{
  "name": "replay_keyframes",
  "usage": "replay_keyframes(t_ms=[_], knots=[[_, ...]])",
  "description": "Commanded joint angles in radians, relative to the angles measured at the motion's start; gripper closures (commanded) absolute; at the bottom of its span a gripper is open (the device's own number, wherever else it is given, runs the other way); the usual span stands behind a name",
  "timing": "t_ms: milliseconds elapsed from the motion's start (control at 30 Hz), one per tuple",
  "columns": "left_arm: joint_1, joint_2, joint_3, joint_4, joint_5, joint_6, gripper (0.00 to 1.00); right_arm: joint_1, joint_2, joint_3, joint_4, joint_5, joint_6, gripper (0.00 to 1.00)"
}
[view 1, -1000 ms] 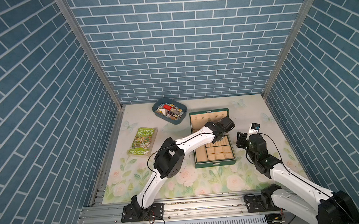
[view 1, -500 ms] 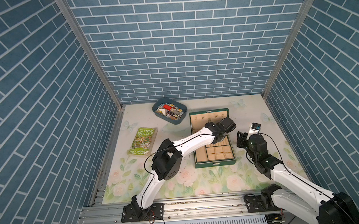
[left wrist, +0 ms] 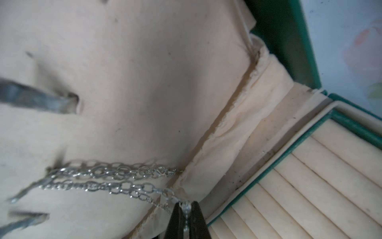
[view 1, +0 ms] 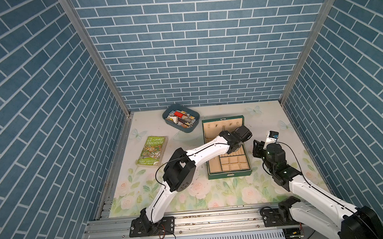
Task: Put jewelry chain into jewelry box
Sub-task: Adjust the necklace in the storage slot.
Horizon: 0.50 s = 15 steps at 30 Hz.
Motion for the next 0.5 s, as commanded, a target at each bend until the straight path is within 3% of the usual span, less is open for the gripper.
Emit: replay_keyframes(t_ms=[0,467], knots=[[-0.006,-0.013,0.038,-0.013,-0.019,-0.009,1.00,-0.005,-0.010,0.013,0.011,0.017,-0.019,0.56],[-0.019,-0.053,0.040,-0.017,-0.027,-0.009,1.00,-0.005,-0.014,0.015,0.007,0.018,-0.020,0.56]])
